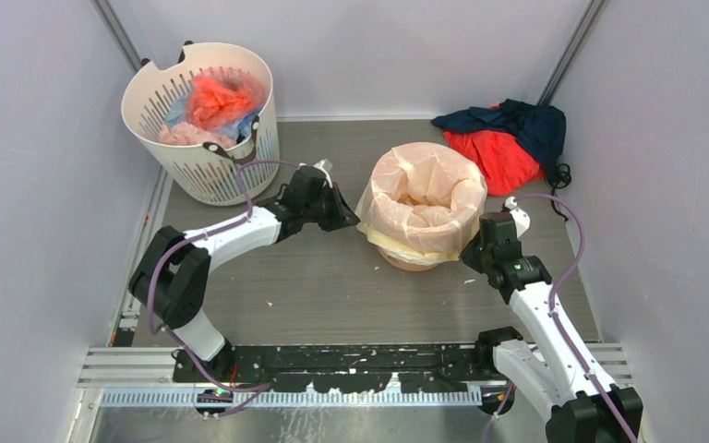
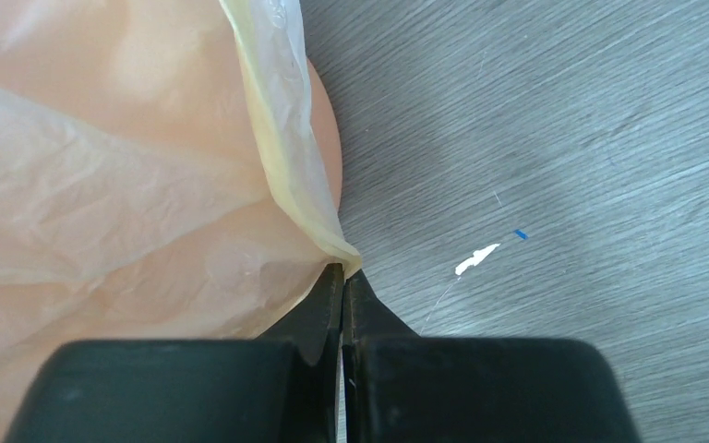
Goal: Put the trash bags into the trash bin
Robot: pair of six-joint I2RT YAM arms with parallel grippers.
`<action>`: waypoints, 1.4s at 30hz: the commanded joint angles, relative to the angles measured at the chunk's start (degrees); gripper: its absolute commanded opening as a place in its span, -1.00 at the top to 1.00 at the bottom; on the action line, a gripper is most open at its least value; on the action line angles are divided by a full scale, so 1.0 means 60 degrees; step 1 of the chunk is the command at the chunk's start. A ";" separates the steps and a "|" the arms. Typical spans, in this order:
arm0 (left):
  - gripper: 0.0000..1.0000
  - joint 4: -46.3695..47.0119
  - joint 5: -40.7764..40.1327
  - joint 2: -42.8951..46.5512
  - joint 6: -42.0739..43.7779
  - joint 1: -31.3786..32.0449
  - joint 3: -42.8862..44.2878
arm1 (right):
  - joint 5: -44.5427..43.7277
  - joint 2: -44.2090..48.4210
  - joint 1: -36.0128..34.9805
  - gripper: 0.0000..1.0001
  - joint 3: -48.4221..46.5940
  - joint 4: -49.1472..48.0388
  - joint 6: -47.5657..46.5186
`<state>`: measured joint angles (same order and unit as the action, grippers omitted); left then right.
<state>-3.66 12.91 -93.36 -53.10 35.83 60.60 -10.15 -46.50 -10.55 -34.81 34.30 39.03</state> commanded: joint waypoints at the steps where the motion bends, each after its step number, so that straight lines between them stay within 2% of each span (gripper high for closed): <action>1: 1.00 0.0469 -0.0416 -0.0230 0.0296 -0.0098 -0.0105 | -0.0416 -0.0020 -0.0044 0.98 0.0056 -0.0427 0.0490; 9: 1.00 0.0566 -0.0546 -0.0518 0.0282 -0.0188 -0.0145 | -0.0546 0.0056 -0.0052 0.98 0.0761 -0.0923 0.1344; 18: 1.00 0.0566 -0.0511 -0.0737 0.0288 -0.0259 -0.0167 | -0.0333 -0.0745 -0.0042 0.98 0.1212 -0.1540 0.1915; 30: 1.00 0.1061 -0.0339 -0.1344 0.0167 -0.0262 -0.0289 | -0.0644 -0.0593 0.0115 0.98 0.1302 -0.1295 0.2148; 36: 1.00 0.1150 -0.0087 -0.1291 0.0120 -0.0267 -0.0187 | -0.0878 0.0308 0.0127 0.98 0.0952 -0.0445 0.2099; 38: 1.00 0.1177 0.0046 -0.1091 0.0106 -0.0264 -0.0153 | -0.0997 0.0722 0.0132 0.84 0.0559 0.0062 0.1882; 40: 0.98 0.1178 0.0226 -0.0894 0.0105 -0.0263 -0.0061 | -0.1251 0.1067 0.0118 0.51 -0.0124 0.0654 0.1549; 42: 0.88 0.1009 0.0406 -0.0696 0.0144 -0.0264 0.0111 | -0.1560 0.1351 0.0127 0.20 -0.0782 0.1254 0.1206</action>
<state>1.50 13.04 -101.38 -52.53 34.68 59.18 -14.33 -41.89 -10.00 -30.63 36.14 49.95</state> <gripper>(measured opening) 0.027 0.273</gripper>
